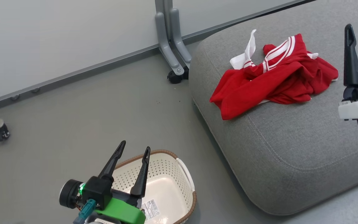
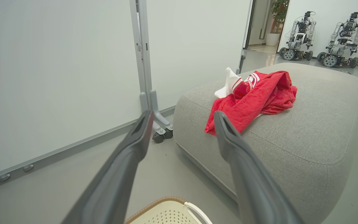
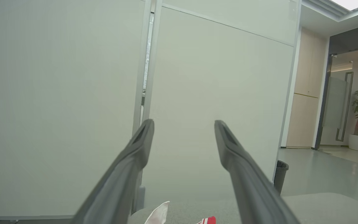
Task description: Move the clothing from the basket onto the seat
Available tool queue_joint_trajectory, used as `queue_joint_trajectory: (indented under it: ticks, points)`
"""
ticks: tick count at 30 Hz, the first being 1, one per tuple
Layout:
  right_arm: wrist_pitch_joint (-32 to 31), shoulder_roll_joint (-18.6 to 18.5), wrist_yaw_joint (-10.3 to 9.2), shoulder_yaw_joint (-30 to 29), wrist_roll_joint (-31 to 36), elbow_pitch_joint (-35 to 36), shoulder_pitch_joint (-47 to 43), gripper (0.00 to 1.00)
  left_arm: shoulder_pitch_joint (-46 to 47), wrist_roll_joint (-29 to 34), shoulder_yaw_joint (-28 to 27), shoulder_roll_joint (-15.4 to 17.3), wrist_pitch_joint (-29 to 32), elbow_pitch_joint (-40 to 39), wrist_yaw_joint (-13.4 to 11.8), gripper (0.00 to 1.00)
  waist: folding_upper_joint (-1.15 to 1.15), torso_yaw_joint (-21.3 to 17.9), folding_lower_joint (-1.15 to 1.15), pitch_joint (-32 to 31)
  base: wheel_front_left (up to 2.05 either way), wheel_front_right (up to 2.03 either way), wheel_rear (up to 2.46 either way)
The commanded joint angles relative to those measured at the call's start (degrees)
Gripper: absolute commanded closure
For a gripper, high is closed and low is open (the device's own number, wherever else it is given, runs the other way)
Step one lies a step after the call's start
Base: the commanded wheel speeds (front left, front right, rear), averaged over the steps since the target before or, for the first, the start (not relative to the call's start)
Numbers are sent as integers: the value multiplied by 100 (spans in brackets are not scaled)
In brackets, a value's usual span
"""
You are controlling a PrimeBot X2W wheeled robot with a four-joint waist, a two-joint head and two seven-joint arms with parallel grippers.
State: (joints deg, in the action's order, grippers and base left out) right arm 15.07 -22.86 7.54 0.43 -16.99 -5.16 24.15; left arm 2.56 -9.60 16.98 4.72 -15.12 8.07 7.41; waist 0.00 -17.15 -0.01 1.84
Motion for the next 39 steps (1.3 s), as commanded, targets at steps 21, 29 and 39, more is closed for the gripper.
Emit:
queue_joint_trajectory:
  ticks: [21, 29, 39]
  points:
    - [14, 1288, -10, -275, 399, 358, -2400, 0, -501, -141, -503, -119, -1, 103, 14, 0, 0, 1407, 1, -583, 0, 0, 0]
    - [15, 1580, -10, -119, 584, 218, -2712, 0, -697, 65, -889, -151, -1, 245, 13, 0, 0, 1947, 1, -725, 0, 0, 0]
    - [15, 1814, -10, 32, 690, 78, -2908, 0, -846, 148, -1266, -179, -1, 432, 13, 0, 0, 2333, 1, -836, 0, 0, 0]
